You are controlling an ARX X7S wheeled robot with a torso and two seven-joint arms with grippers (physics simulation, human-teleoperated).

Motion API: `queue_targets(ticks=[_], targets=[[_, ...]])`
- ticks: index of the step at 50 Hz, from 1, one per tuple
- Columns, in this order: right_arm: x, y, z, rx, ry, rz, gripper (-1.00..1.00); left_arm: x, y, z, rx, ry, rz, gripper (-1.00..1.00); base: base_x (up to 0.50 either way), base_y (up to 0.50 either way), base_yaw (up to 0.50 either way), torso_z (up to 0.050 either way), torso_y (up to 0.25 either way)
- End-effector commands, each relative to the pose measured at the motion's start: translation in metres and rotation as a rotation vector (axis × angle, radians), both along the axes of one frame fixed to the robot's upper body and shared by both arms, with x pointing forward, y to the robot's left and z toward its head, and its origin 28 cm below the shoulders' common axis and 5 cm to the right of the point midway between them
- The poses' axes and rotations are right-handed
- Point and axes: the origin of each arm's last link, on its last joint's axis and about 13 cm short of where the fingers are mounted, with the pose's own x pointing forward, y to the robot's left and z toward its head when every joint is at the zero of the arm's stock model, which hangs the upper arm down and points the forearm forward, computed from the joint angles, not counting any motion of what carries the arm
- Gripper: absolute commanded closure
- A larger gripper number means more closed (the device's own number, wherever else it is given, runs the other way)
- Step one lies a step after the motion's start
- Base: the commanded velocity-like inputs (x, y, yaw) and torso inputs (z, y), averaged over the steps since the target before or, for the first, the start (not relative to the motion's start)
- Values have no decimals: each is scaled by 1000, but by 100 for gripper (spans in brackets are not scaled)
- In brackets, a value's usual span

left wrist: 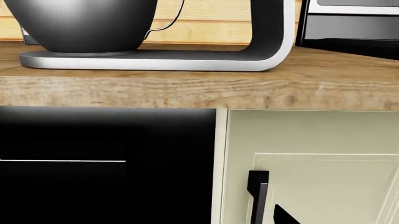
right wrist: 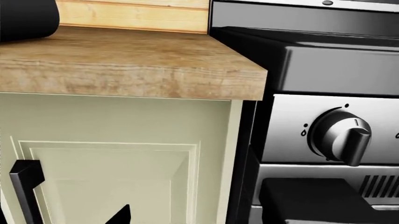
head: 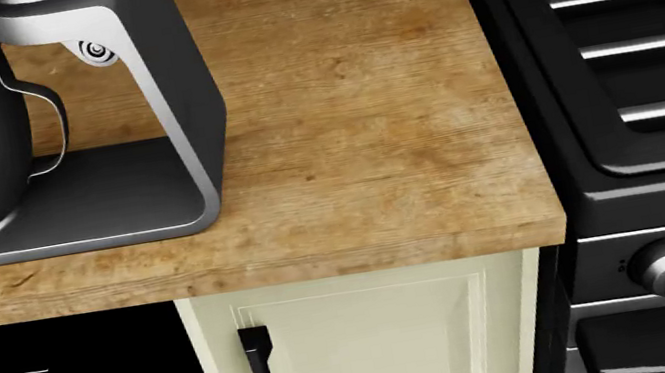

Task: Open the stand mixer head.

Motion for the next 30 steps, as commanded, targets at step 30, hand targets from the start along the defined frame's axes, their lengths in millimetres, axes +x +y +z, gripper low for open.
queue_targets(ticks=[30], targets=[[34,-15,149,42,-260,-31,-100,8,18,138,-8,-241,2,-100,0,0,0,0,0]])
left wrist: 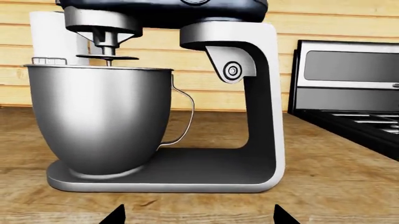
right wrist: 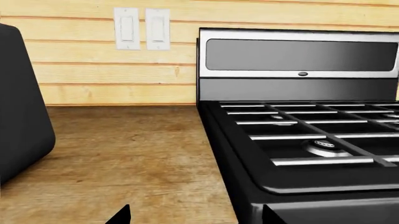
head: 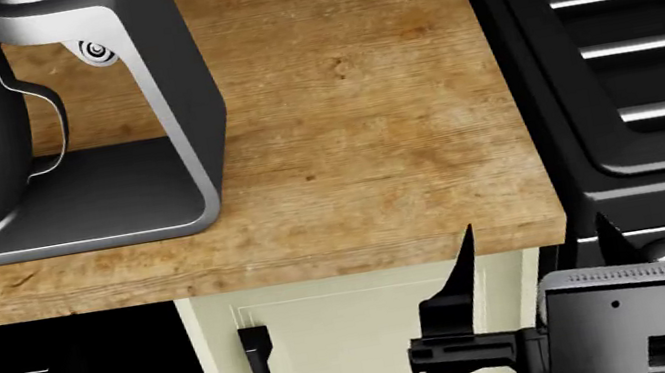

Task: Open the stand mixer head.

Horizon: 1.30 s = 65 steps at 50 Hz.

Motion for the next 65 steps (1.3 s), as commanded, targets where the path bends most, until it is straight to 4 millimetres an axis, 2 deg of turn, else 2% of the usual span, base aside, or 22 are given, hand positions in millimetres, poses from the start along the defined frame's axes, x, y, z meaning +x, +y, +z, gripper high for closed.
queue_targets(ticks=[1,5,14,37,50,56,65], targets=[[5,-3,45,8,-96,-8,-100,-2,5,41,0,-72,10,-100,0,0,0,0,0],[3,-3,48,21,-110,-3,-100,-8,5,43,-7,-80,11,-100,0,0,0,0,0],[6,-6,42,32,-111,-24,-100,-6,4,41,-12,-82,9,-100,0,35,0,0,0],[4,-4,41,27,-95,-31,-100,-8,5,39,-19,-79,14,-100,0,498,0,0,0],[4,-7,43,55,-102,2,-100,-8,5,39,-18,-79,16,-100,0,0,0,0,0],[4,-6,43,44,-102,-20,-100,-8,5,39,-18,-79,15,-100,495,0,0,0,0],[4,-6,44,46,-105,-5,-100,-9,5,39,-20,-80,13,-100,0,0,0,0,0]])
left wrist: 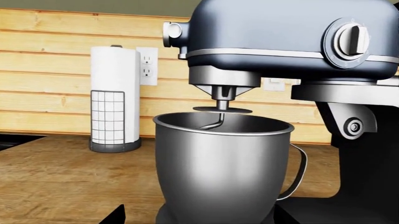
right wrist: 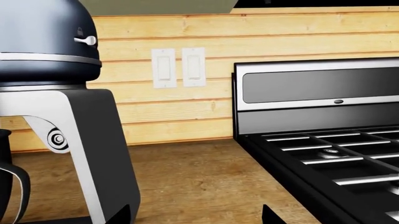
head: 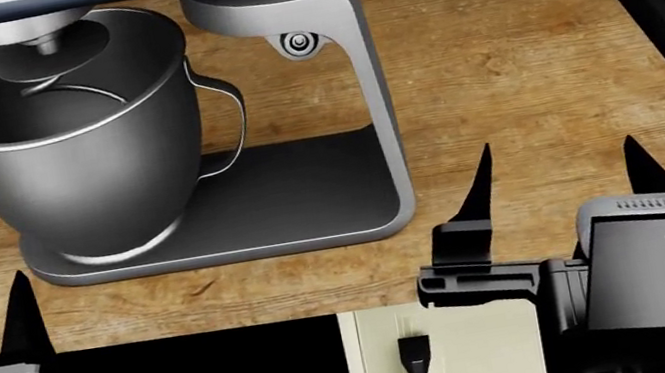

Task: Open the stand mixer head.

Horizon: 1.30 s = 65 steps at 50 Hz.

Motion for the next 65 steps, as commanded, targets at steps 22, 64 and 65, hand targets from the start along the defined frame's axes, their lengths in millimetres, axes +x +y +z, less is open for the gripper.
queue_targets(ticks=[22,64,65], targets=[[23,-4,58,-97,-87,129,100,0,0,-7,-11,14,-10,-100,0,0,0,0,0],[89,0,102,-310,-69,255,100,10,-1,-20,-19,40,-16,-100,0,0,0,0,0],[90,0,103,-309,-69,254,100,10,-1,-20,-18,42,-16,-100,0,0,0,0,0]])
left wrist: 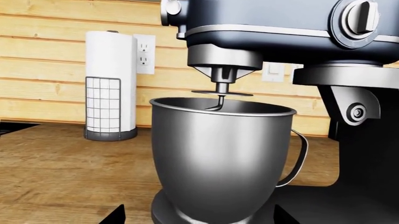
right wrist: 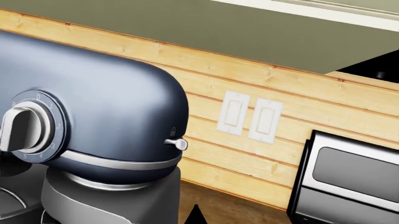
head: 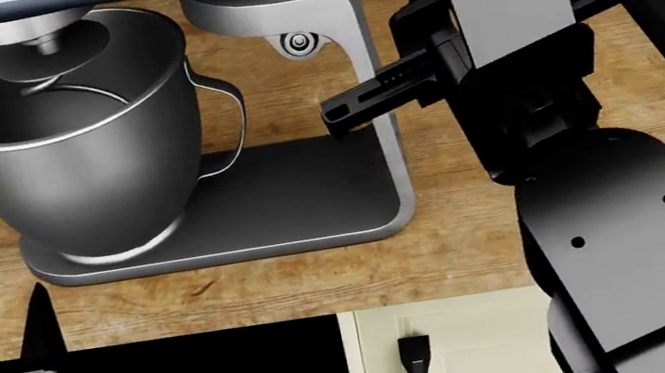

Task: Open the stand mixer head.

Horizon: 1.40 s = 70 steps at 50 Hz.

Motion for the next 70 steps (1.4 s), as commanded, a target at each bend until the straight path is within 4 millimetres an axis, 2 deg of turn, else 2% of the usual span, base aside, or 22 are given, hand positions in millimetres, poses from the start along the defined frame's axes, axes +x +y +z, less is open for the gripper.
queue_targets(ticks=[1,8,18,28,41,54,70], targets=[[15,3,8,-34,-18,-9,100,5,-1,-7,-3,17,-4,-100,0,0,0,0,0],[20,2,15,-43,-31,-20,100,8,-2,-9,-2,27,-6,-100,0,0,0,0,0],[12,8,29,-54,-41,-10,100,9,1,-9,-5,27,5,-100,0,0,0,0,0],[16,14,22,-50,-21,4,100,10,3,-11,-8,33,14,-100,0,0,0,0,0],[35,12,12,-64,5,-5,100,15,2,-12,-5,43,17,-100,0,0,0,0,0],[42,10,20,-142,11,61,100,22,4,-17,-15,61,22,-100,0,0,0,0,0],[55,7,25,-165,6,55,100,26,3,-18,-13,68,20,-100,0,0,0,0,0]])
